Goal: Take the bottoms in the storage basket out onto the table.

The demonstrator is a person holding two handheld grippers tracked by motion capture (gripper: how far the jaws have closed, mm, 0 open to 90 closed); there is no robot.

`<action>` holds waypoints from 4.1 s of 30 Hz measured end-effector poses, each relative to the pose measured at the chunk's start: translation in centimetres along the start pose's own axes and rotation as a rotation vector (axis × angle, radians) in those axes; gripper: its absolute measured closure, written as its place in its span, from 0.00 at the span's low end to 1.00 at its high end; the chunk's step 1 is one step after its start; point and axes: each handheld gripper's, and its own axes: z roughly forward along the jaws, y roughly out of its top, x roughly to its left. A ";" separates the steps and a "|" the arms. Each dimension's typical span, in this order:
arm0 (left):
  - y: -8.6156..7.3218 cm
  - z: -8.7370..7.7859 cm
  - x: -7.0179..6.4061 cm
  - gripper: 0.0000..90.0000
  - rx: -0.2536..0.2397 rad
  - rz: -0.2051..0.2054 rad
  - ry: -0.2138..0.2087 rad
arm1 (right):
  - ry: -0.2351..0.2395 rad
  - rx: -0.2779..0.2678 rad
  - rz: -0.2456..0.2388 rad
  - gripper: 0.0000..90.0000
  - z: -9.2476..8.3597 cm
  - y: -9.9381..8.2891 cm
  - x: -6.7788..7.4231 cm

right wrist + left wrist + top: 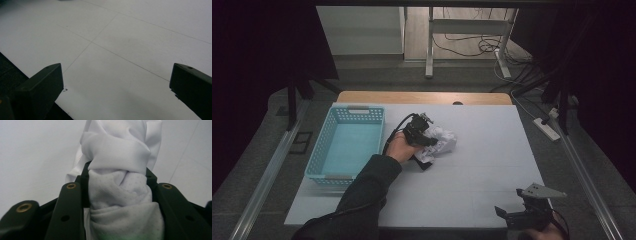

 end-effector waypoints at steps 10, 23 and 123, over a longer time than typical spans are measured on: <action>-0.4 1.1 -0.1 0.59 0.026 -0.003 0.042 | 0.002 0.002 -0.003 0.00 0.0 0.0 0.0; -0.8 2.3 -0.2 0.42 0.041 -0.027 0.041 | 0.000 0.012 -0.010 0.00 0.1 0.0 0.1; -0.4 -3.0 -0.7 0.00 -0.203 0.012 -0.078 | 0.005 0.010 -0.026 0.00 0.1 0.0 0.2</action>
